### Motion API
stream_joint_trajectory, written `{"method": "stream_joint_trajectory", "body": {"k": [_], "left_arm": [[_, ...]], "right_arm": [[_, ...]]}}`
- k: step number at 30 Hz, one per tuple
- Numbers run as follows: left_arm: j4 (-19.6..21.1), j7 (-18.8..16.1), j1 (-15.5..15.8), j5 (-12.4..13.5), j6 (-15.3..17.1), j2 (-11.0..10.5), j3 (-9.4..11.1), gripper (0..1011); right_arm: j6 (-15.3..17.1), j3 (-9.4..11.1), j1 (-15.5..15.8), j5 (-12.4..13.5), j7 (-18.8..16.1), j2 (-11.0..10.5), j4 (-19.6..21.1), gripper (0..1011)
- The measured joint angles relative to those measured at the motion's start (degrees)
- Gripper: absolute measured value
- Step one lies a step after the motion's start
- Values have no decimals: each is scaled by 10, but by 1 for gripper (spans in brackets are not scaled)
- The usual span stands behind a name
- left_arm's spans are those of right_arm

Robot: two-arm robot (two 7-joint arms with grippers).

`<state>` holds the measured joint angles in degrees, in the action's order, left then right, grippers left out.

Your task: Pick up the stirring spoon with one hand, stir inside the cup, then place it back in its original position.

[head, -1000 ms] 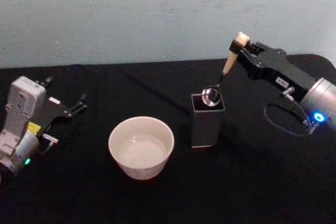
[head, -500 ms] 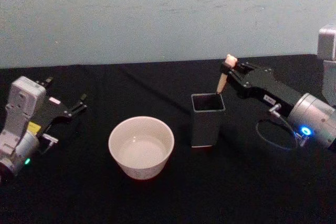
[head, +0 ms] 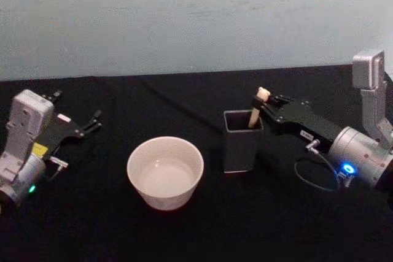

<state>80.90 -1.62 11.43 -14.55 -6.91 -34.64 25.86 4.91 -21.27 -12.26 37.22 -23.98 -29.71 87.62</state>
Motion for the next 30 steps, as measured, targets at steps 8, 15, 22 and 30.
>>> {"method": "stream_joint_trajectory", "body": {"k": [8,15,22,30], "left_arm": [[0,0,0,0,0,0,0,1001],[0,0,0,0,0,0,0,1001],[0,0,0,0,0,0,0,1001],[0,0,0,0,0,0,0,1001]], "right_arm": [[3,-5,-6,-13,1,12,-25,211],[8,-7,-10,-20,0,18,-36,212],[8,-7,-11,-22,-2,19,-39,212],[9,-7,-11,-22,-2,19,-38,211]]}}
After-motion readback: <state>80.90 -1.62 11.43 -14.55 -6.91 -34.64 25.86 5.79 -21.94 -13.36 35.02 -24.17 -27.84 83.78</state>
